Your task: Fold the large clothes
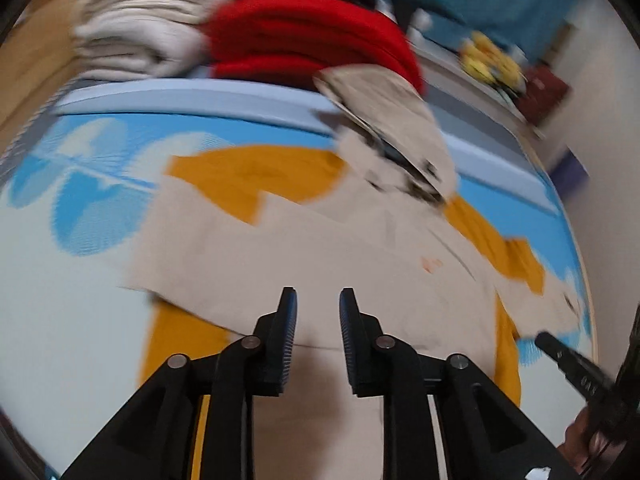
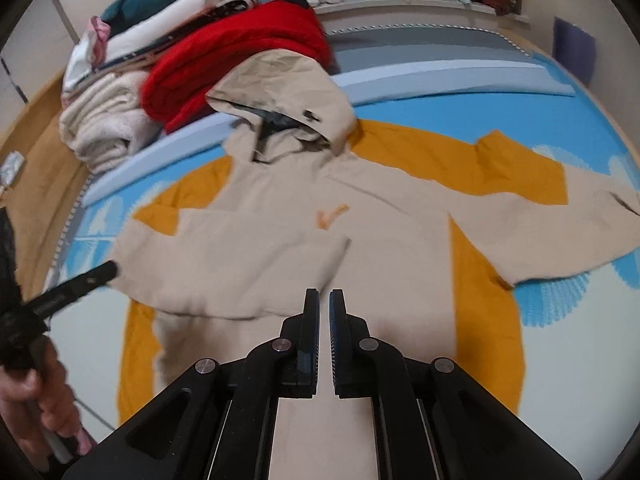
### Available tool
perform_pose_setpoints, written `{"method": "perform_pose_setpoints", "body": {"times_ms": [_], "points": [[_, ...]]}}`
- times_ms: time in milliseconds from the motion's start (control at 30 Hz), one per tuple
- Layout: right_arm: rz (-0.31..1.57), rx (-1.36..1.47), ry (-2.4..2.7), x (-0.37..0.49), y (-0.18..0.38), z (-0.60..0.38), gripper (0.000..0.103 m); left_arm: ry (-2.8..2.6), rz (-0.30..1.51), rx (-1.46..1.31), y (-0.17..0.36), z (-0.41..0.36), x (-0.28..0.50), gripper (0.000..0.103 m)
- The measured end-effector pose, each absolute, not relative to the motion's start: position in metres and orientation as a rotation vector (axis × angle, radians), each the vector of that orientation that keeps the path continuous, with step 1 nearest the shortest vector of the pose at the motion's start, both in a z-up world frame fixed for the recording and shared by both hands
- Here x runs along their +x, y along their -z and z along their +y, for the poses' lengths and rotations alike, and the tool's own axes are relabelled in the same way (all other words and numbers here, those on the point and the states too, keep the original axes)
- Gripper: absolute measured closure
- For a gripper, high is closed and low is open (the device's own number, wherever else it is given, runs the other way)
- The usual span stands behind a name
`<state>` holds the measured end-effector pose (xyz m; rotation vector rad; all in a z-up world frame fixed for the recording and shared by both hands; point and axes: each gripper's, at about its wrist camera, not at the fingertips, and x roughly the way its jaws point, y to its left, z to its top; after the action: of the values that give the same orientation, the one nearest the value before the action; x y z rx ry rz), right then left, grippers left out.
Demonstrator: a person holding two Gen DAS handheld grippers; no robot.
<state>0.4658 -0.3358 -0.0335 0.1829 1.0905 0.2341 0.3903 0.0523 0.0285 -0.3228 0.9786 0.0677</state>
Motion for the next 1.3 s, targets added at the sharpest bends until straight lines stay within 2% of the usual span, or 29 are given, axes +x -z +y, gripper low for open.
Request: {"method": "perform_pose_setpoints", "body": {"times_ms": [100, 167, 200, 267, 333, 367, 467, 500, 833, 933, 1033, 1100, 1167, 1300], "points": [[1.084, 0.199, -0.254, 0.47, 0.036, -0.325, 0.097, -0.139, 0.926, -0.236, -0.015, 0.066, 0.38, 0.081], [1.101, 0.243, -0.256, 0.475, 0.045, -0.322, 0.097, -0.218, 1.057, -0.181, 0.01, 0.067, 0.389, 0.084], [1.114, 0.256, -0.251, 0.477, 0.052, -0.321, 0.097, -0.198, 1.099, -0.243, 0.018, 0.069, 0.393, 0.084], [1.139, 0.261, -0.236, 0.482, 0.067, -0.317, 0.097, -0.148, 1.103, -0.294, 0.02, 0.067, 0.399, 0.084], [1.176, 0.279, -0.223, 0.49, 0.085, -0.312, 0.095, -0.148, 1.097, -0.224, 0.018, 0.055, 0.401, 0.084], [1.19, 0.292, -0.217, 0.493, 0.091, -0.312, 0.089, -0.132, 1.094, -0.227, 0.017, 0.052, 0.402, 0.083], [1.25, 0.379, -0.189, 0.502, 0.119, -0.311, 0.058, -0.092, 1.111, -0.244, 0.019, 0.048, 0.407, 0.081], [1.268, 0.405, -0.181, 0.504, 0.127, -0.31, 0.056, -0.089, 1.115, -0.238, 0.02, 0.05, 0.41, 0.081], [1.419, 0.452, -0.068, 0.527, 0.199, -0.288, 0.056, -0.056, 1.137, -0.243, 0.022, 0.047, 0.419, 0.081], [1.407, 0.434, -0.061, 0.533, 0.206, -0.286, 0.056, -0.052, 1.139, -0.233, 0.022, 0.048, 0.42, 0.082], [1.377, 0.401, -0.069, 0.537, 0.203, -0.283, 0.064, -0.06, 1.142, -0.228, 0.023, 0.051, 0.423, 0.082], [1.356, 0.389, -0.068, 0.538, 0.199, -0.283, 0.085, -0.061, 1.145, -0.224, 0.024, 0.051, 0.424, 0.082], [1.29, 0.398, -0.07, 0.539, 0.185, -0.288, 0.095, -0.061, 1.147, -0.227, 0.025, 0.051, 0.426, 0.081], [1.046, 0.382, -0.121, 0.538, 0.119, -0.3, 0.098, -0.063, 1.145, -0.243, 0.025, 0.056, 0.427, 0.081]]}}
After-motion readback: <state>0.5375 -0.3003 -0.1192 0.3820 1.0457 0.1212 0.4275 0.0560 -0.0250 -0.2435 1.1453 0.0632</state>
